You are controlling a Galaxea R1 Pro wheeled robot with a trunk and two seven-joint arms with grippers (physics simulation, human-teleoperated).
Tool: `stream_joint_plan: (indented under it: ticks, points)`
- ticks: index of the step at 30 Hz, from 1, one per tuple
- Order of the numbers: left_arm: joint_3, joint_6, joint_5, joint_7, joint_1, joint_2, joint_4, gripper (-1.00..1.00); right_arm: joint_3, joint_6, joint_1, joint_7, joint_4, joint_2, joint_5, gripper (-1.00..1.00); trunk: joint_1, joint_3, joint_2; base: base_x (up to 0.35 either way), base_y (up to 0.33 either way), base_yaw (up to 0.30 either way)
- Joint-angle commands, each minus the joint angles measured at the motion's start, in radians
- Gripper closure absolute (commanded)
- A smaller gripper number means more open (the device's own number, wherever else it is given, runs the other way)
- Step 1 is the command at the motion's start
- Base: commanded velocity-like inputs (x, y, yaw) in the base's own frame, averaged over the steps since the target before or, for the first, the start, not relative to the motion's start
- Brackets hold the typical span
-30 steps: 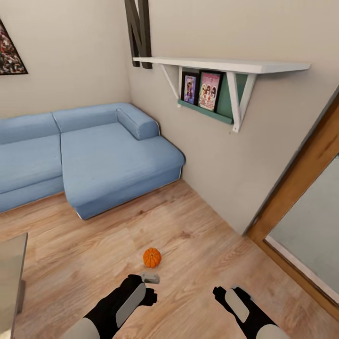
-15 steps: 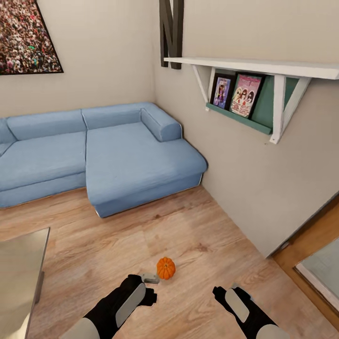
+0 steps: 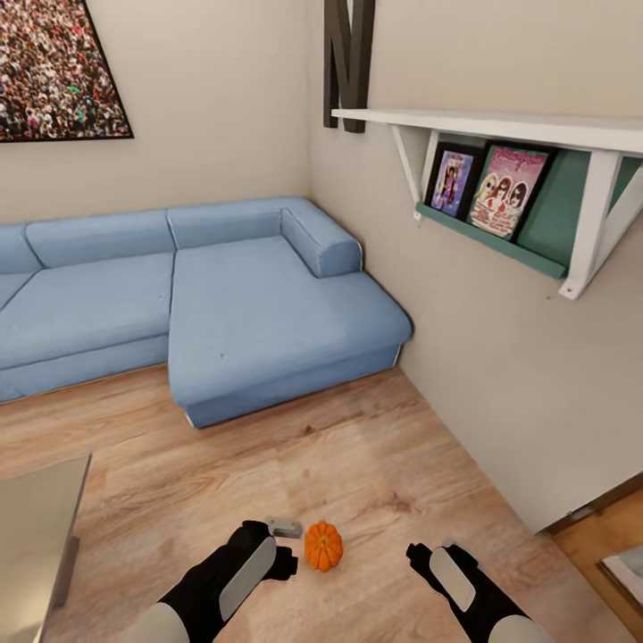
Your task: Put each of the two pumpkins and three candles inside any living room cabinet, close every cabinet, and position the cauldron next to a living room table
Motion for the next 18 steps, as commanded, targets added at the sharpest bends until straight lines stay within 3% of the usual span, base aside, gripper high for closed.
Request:
stream_joint_plan:
  ticks: [1,8,18]
  points:
    - [-0.003,0.001,0.01,0.01,-0.001,0.001,-0.001,-1.0,0.006,0.003,0.0,-0.008,-0.002,-0.001,-0.006,-1.0,0.001,-0.001,0.0,0.312,0.0,0.001]
    - [-0.003,0.001,0.01,0.011,-0.001,-0.001,-0.001,-1.0,0.008,0.004,0.0,-0.014,-0.003,0.007,-0.004,-1.0,0.001,-0.001,0.0,0.214,0.0,0.037]
    - [-0.002,0.001,0.01,0.011,-0.001,-0.002,-0.001,-1.0,0.008,0.005,0.0,-0.014,-0.003,0.008,-0.004,-1.0,0.001,-0.001,0.0,0.013,0.0,0.271]
